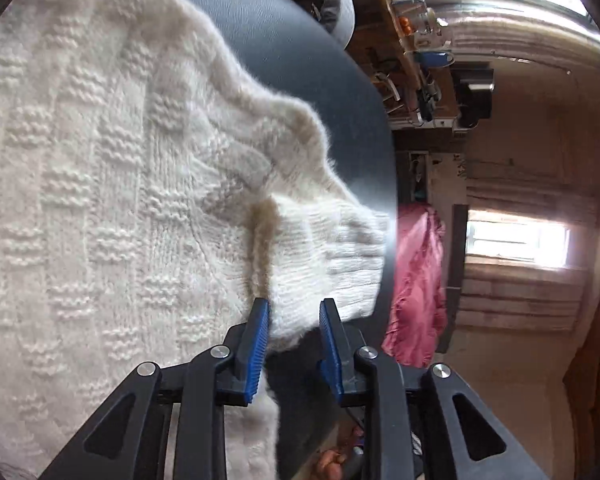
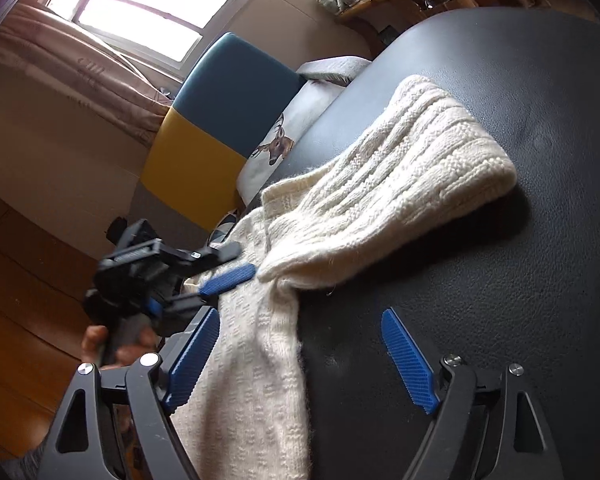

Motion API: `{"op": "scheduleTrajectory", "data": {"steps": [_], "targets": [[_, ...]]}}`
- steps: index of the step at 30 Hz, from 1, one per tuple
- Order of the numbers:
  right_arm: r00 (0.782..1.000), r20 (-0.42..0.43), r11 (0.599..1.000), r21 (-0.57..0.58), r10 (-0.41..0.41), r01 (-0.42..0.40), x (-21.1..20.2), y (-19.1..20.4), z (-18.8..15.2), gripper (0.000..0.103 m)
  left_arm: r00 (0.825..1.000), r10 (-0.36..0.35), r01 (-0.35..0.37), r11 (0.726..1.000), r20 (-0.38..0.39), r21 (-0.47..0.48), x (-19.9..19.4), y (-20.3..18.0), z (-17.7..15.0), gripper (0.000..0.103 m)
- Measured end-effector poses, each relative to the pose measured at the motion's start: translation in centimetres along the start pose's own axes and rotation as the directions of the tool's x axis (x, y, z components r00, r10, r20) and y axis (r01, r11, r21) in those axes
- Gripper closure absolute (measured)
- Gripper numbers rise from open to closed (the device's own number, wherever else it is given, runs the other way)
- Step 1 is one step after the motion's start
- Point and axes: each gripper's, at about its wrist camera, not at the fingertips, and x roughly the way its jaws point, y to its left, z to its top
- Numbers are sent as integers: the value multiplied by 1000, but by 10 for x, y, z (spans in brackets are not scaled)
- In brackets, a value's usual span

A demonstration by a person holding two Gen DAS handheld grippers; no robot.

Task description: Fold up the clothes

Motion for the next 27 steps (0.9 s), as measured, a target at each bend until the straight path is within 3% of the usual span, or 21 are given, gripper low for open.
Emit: {"op": "scheduleTrajectory", "data": {"steps": [5,6,7,8,12,15,19,23,27], "targets": [[1000,12,1000,8,14,-14,0,-5,1,18,999,-36,36,997,0,-63,10,11,-4,79],[1000,14,1000,-1,15,-15,0,-5,1,18,1000,-14,15,998,15,-59,10,10,-7,81],[1000,14,1000,-9,13,-13,0,-5,1,18,999,2,0,999,43,-32,9,4,-9,92],[1000,13,1000,-18,10,-9,1,-4,0,18,997,6,-7,1000,73,4,8,-4,-12,95],[1000,17,999,-50,-6,6,-1,0,-2,18,980,-54,36,995,190,93,-19,-42,-18,98],[1000,21,998,-58,-14,15,-5,1,-4,18,953,-110,66,985,284,161,-75,-72,-14,98],[999,37,999,-37,-3,5,-12,0,-1,17,898,-189,89,962,397,257,-154,-112,-8,98],[990,82,989,80,117,-124,-20,-5,10,15,834,-241,78,942,496,326,-232,-137,-7,98],[948,117,922,222,297,-317,-11,-6,18,5,800,-200,14,949,566,315,-282,-122,-16,98]]}}
